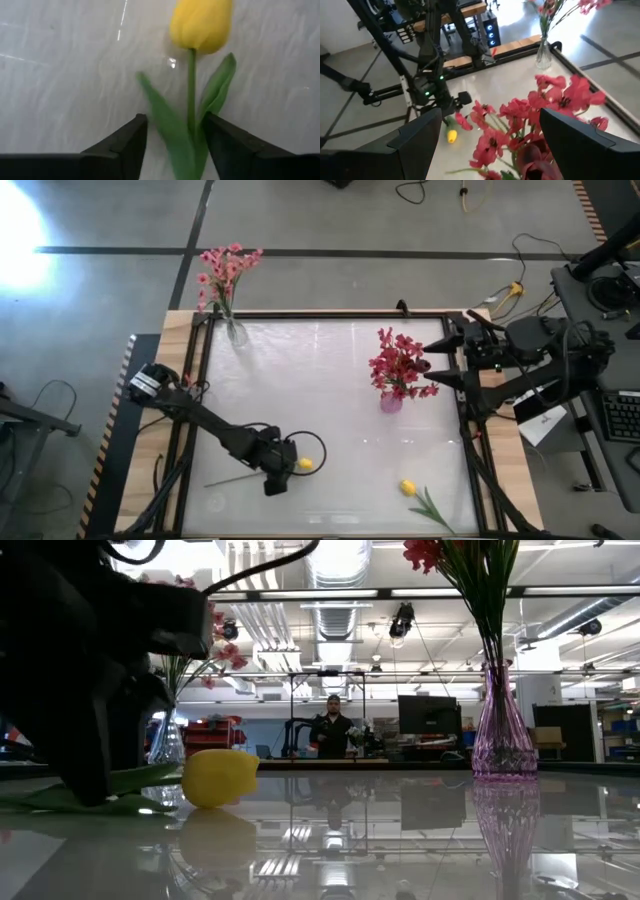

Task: Sort flowers into vase by color
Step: Put the left yellow tulip into the transparent vase

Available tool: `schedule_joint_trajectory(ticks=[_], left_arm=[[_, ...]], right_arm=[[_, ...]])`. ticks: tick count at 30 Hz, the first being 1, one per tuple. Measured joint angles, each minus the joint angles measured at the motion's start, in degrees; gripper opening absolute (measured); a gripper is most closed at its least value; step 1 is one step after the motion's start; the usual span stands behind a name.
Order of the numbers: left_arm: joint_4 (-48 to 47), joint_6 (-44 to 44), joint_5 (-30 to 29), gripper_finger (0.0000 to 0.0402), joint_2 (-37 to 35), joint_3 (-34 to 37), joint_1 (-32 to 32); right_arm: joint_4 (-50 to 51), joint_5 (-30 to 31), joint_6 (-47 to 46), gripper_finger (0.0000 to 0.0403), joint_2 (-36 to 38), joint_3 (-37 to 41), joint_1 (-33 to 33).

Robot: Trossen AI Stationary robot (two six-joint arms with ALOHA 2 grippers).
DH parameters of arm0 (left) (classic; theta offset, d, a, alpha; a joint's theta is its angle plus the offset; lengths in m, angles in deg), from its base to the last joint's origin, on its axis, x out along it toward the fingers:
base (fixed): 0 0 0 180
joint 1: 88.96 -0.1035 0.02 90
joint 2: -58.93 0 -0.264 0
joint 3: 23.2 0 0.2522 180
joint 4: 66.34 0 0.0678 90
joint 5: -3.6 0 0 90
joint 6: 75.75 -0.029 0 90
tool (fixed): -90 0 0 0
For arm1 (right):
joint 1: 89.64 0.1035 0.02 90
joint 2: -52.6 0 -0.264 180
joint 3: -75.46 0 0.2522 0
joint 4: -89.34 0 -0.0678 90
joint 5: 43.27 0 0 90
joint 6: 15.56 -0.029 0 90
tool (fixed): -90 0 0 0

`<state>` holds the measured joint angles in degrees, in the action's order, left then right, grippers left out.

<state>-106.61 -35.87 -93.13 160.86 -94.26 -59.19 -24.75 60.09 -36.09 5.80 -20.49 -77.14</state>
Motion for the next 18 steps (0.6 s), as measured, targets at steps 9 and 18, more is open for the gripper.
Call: schedule_joint_trajectory(ticks=[9,18], left_arm=[[1.39,-0.44,4.31,0.0018,2.33,-1.19,-1.87],[-3.48,-0.63,-2.60,0.0002,-1.59,-5.61,-5.48]], right_arm=[[0.31,-1.68,0.01,0.0329,0.69,0.00,0.00],[1.19,-4.89,5.23,0.0329,1.04,-5.38,0.00]])
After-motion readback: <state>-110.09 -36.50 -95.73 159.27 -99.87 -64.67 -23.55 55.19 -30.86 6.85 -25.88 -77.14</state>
